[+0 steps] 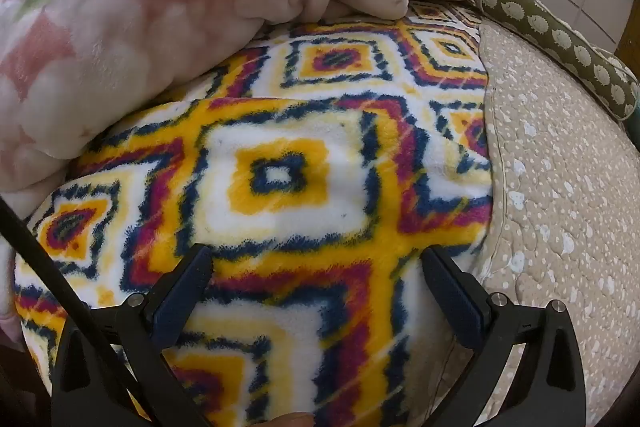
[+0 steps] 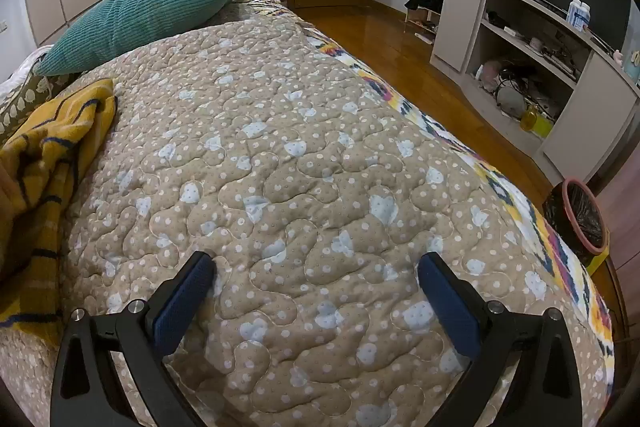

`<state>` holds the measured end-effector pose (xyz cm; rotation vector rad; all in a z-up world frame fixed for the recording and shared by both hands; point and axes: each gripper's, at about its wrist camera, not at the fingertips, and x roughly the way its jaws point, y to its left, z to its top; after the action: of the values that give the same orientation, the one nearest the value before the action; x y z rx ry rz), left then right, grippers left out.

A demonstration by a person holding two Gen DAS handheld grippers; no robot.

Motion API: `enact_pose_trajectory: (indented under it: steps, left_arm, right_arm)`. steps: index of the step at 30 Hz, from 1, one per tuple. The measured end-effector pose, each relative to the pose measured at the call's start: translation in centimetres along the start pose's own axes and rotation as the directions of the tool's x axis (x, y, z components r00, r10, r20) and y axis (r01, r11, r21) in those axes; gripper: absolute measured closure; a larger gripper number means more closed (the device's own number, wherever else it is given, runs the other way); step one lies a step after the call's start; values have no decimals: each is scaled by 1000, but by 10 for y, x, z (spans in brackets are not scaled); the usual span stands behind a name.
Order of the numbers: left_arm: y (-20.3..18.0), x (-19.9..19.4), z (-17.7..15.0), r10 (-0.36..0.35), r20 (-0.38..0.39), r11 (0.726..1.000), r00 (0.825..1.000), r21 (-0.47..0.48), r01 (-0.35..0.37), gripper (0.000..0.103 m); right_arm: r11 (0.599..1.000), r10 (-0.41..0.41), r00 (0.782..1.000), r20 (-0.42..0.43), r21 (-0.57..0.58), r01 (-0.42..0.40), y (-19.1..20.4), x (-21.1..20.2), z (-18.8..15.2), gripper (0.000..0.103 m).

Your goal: Fold small clothes

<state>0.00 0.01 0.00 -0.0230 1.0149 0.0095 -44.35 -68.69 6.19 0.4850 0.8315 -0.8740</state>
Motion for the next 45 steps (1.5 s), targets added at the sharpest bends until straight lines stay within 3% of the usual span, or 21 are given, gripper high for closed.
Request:
enact_pose_trajectory:
  steps: [45]
  left_arm:
    - [-2,0,2,-1,-4,1000,1000,0,1,0]
  right_arm:
    - [1000,0,1000,0,0,0,0,0,0,0]
